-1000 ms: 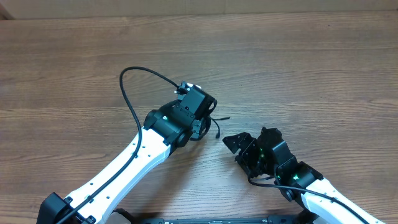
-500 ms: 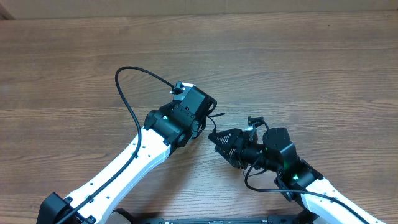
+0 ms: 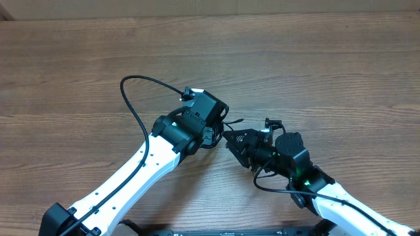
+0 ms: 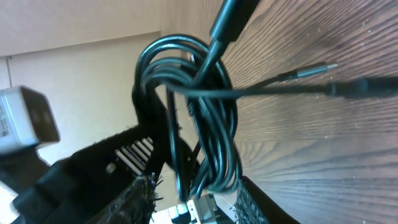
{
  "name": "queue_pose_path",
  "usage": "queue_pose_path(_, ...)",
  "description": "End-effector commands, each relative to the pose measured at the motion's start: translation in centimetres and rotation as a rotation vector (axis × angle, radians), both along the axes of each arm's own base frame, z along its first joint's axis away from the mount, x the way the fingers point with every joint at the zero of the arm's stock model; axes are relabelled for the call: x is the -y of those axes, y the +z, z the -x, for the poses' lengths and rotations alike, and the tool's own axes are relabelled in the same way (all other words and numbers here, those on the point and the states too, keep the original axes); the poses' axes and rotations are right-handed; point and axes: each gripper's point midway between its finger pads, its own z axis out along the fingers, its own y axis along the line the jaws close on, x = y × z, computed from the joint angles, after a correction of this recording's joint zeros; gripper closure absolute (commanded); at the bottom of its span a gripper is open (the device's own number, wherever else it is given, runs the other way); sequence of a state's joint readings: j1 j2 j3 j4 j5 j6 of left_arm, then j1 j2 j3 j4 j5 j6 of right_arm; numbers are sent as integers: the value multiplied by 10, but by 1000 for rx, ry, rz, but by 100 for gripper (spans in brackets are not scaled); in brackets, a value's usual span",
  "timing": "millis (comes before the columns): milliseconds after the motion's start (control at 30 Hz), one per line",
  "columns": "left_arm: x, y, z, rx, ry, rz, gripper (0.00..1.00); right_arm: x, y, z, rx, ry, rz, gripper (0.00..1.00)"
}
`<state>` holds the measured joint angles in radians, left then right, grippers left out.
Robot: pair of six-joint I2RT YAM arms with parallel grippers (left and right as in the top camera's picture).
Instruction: Untangle cables
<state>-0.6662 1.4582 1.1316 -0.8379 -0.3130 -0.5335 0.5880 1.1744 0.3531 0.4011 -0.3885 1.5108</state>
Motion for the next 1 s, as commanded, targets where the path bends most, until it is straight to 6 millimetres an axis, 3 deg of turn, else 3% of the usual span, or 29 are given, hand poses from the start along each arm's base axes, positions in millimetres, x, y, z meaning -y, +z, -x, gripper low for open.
queue_pose_path(0,13,-1,5,-27,1,81,96,-3,2,-8,15,-18,-13,60)
queue_pose_path(267,21,-1,7,-38,-11,112,96,-8,25,-15,91,-19,-83,68)
queue_pose_path(533,27,-1,10,-51,-2,147,96,-9,22,-12,43,-13,-101,74)
queue_pose_path(767,43,1,12,-61,-30,211,96,-11,3,-10,-6,2,-70,96)
queue_pose_path(867,33,1,9,-35,-21,155,96,-14,8,-9,36,31,-70,96)
queue_pose_path(967,5,3,1,26,24,9,96,-14,23,-7,124,101,-93,96)
